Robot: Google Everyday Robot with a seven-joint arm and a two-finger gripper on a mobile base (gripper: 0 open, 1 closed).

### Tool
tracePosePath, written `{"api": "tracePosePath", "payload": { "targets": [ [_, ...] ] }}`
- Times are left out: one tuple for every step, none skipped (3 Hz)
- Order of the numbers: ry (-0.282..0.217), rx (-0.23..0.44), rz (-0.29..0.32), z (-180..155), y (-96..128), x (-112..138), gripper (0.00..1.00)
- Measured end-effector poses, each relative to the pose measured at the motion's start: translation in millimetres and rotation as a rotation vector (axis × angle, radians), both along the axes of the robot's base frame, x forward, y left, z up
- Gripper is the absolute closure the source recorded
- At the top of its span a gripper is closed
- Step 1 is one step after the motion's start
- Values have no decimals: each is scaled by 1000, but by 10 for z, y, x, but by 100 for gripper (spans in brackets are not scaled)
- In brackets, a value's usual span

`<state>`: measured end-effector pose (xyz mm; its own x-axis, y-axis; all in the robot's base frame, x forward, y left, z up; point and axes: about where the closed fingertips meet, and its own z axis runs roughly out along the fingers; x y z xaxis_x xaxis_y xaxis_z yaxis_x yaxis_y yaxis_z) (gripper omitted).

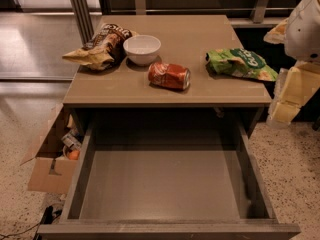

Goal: Place coke can into top drawer

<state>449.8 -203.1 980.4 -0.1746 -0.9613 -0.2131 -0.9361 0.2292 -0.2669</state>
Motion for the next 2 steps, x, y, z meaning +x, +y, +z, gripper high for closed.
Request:
{"api": "tracePosePath", "payload": {
  "targets": [
    [-64,-4,104,98,355,311,0],
    [-117,117,119,66,437,589,0]
  ]
}}
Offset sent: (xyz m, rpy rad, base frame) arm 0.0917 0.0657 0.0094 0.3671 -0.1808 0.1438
